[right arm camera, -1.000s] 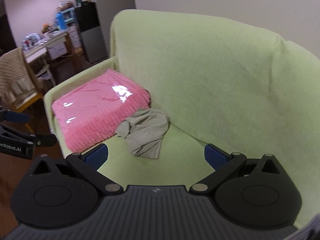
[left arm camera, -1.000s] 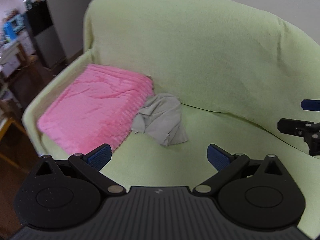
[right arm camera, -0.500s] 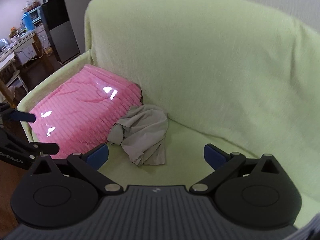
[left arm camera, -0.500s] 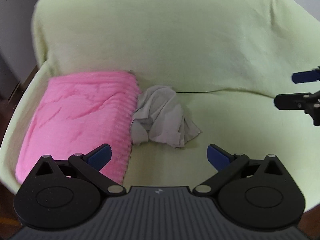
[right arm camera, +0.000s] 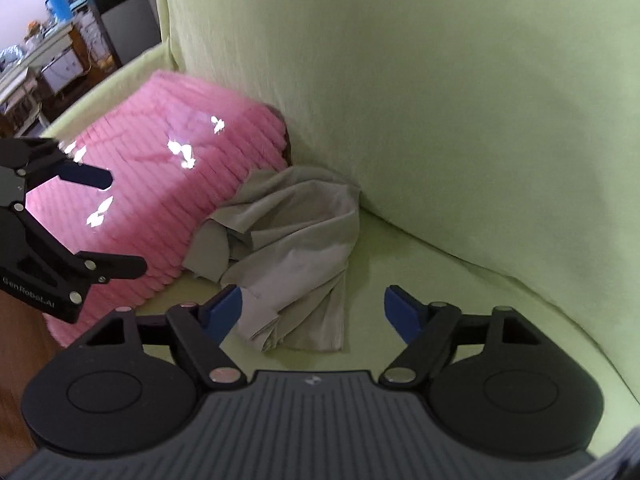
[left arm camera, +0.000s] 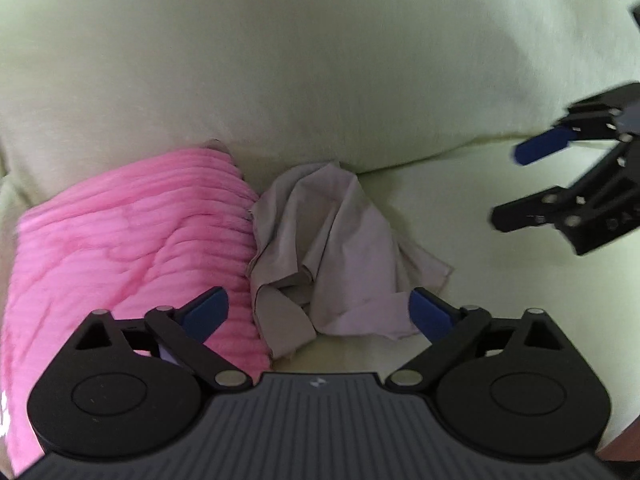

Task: Fold clothes
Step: 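Close the left gripper on the shirt while the right gripper grasps another edge, then lift the shirt with both grippers and pull it apart along the seat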

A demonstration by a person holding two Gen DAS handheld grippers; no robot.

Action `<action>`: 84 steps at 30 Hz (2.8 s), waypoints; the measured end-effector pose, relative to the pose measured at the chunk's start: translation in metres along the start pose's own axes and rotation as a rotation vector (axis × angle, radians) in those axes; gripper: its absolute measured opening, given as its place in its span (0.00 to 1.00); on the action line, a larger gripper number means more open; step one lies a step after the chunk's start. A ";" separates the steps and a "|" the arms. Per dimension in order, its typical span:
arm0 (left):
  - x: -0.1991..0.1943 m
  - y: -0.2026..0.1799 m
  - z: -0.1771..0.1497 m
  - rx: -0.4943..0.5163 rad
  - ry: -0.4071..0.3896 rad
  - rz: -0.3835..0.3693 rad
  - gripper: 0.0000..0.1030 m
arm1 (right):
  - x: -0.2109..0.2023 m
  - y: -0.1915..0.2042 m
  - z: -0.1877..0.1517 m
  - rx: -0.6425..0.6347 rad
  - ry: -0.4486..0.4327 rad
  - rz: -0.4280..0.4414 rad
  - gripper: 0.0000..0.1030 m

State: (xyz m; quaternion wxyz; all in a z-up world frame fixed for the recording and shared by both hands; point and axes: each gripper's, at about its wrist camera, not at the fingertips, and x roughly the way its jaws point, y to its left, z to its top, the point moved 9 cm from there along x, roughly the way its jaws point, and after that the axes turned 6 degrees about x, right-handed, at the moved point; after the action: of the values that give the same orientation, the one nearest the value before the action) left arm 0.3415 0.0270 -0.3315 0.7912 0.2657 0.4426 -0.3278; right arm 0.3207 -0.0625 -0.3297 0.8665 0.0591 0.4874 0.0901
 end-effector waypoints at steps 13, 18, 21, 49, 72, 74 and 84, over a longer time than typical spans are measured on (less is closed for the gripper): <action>0.120 0.021 -0.027 0.311 0.046 0.075 0.70 | 0.143 -0.012 -0.004 0.062 0.060 0.003 0.60; 0.133 0.021 -0.033 0.317 0.043 0.051 0.55 | 0.173 -0.013 -0.006 0.112 0.063 -0.021 0.43; 0.132 0.024 -0.033 0.296 0.036 0.056 0.33 | 0.181 -0.015 -0.005 0.119 0.046 -0.043 0.11; -0.050 -0.223 0.049 0.292 -0.186 -0.264 0.00 | -0.166 -0.139 -0.139 0.498 -0.138 -0.310 0.03; 0.025 -0.521 -0.003 0.187 -0.043 -0.090 0.02 | -0.232 -0.433 -0.429 0.459 -0.009 -0.326 0.06; 0.032 -0.524 -0.016 0.185 -0.047 -0.052 0.04 | -0.232 -0.441 -0.433 0.362 -0.058 -0.358 0.15; 0.063 -0.461 -0.077 0.219 -0.283 -0.022 0.43 | -0.245 -0.371 -0.430 0.064 -0.387 -0.336 0.31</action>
State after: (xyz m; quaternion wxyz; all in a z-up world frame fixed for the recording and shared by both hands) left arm -0.0219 -0.2330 -0.4831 0.8082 0.2967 0.2914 -0.4170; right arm -0.1356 -0.4713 -0.4184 0.9441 0.0209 0.3182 -0.0836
